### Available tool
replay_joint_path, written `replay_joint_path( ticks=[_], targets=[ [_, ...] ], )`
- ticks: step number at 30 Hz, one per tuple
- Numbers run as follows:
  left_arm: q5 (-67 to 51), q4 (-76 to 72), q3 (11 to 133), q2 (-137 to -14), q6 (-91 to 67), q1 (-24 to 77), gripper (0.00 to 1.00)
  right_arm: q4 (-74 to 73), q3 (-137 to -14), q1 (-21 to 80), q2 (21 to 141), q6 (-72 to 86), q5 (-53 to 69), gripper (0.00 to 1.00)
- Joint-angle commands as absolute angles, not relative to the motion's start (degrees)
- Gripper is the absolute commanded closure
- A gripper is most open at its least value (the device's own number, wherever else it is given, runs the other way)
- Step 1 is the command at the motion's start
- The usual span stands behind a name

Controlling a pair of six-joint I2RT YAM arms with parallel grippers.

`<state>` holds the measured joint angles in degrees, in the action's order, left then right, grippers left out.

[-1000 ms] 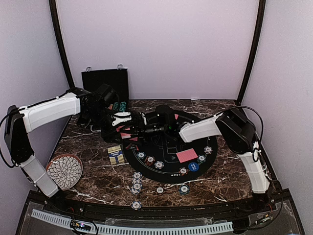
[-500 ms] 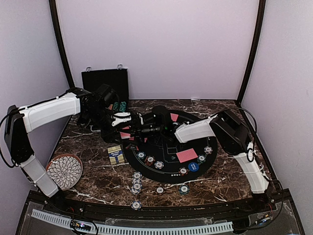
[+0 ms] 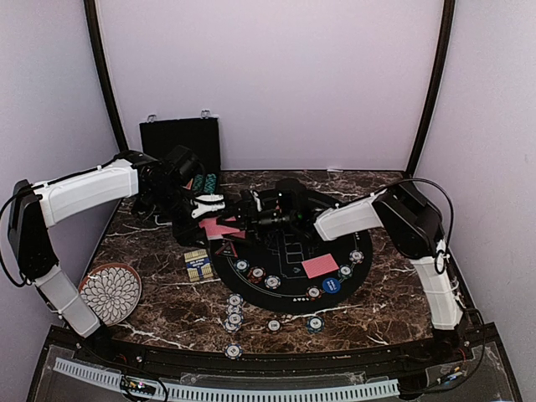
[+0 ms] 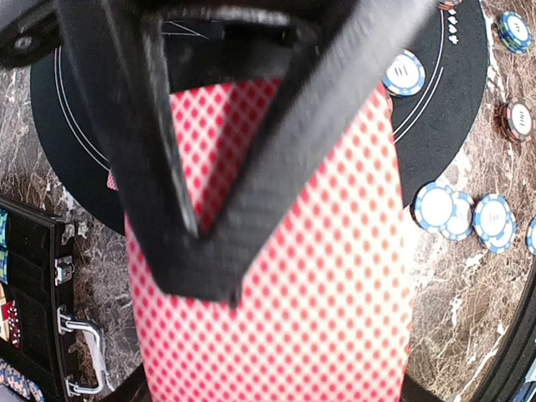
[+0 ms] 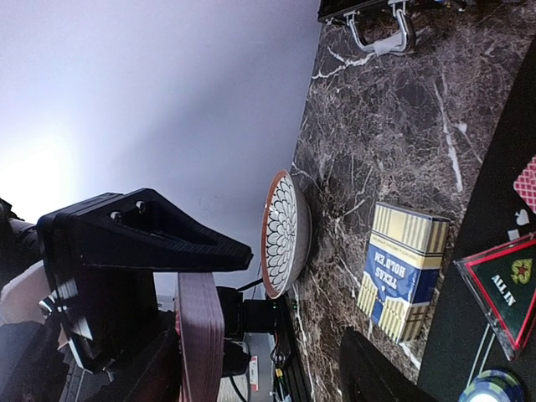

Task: Distribute texas hold em gaming equipment

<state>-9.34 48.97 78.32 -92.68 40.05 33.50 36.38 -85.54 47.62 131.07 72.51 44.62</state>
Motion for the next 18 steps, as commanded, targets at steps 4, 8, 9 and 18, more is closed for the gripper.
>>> replay_joint_path(
  ticks=[4, 8, 9, 18],
  targets=[
    [-9.7, 48.6, 78.7, -90.5, 40.3, 33.4, 1.0, 36.4, -81.5, 46.4, 127.7, 72.0, 45.2, 0.39],
    [-9.5, 48.7, 78.5, -90.4, 40.3, 33.4, 1.0, 37.7, -81.3, 46.4, 125.6, 72.7, 45.8, 0.4],
    [-9.6, 48.6, 78.5, -90.4, 40.3, 33.4, 1.0, 39.0, -80.9, 46.5, 125.1, 73.7, 45.9, 0.41],
    [-9.3, 48.5, 78.2, -90.3, 40.4, 33.4, 1.0, 39.1, -77.9, 46.4, 122.6, 72.8, 45.0, 0.41]
  ],
)
